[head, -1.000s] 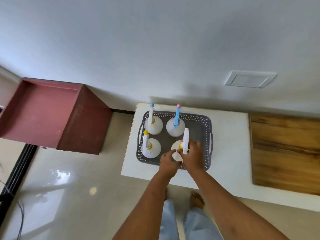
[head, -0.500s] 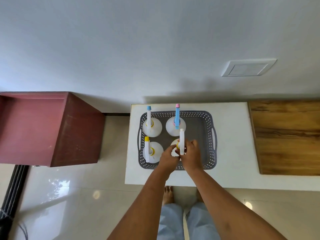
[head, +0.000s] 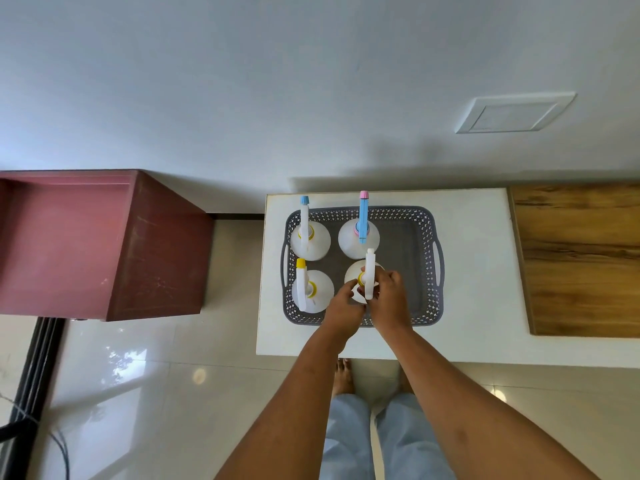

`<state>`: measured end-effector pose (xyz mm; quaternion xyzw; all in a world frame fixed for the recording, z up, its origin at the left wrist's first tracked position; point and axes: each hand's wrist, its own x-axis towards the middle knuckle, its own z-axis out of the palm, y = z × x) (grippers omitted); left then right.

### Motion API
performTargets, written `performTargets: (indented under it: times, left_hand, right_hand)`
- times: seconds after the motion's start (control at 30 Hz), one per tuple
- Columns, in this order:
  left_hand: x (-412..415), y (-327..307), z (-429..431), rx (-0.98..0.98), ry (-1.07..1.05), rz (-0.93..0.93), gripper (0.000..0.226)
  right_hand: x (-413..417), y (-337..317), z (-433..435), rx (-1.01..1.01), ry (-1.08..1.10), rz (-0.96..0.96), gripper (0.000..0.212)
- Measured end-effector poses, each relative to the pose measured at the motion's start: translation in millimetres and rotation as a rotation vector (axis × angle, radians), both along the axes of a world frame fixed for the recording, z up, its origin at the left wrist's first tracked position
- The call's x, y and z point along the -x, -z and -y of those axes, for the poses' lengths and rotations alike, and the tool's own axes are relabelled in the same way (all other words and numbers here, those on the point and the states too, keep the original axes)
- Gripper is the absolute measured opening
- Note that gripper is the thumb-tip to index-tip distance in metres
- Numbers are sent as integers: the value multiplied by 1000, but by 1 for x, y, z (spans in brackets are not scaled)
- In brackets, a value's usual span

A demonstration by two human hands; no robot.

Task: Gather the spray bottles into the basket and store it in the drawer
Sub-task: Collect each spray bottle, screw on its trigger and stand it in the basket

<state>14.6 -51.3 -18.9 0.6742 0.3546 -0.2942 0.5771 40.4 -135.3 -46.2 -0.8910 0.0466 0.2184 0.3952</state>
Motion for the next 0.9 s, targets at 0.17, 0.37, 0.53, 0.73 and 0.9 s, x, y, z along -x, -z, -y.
performTargets:
  times: [0.17,0.37,0.53,0.73,0.9]
  left_hand:
    - [2,2,0,3,0,-15,57]
    - [2,2,2,-7,-9,-40,57]
    - [3,3,0,-12,-13,-52,58]
    - [2,1,1,-9,-17,-57,57]
    - [2,-3,2,7,-27,-63,59]
  right_hand:
    - [-1,3,0,-12,12,-7,39]
    - [2,3,3,-2,-7,-35,43]
    - [7,1,2,9,-38,-44,48]
    - [6,-2,2,8,-36,-68,47]
    - [3,-3,4,18,-48,-92,50]
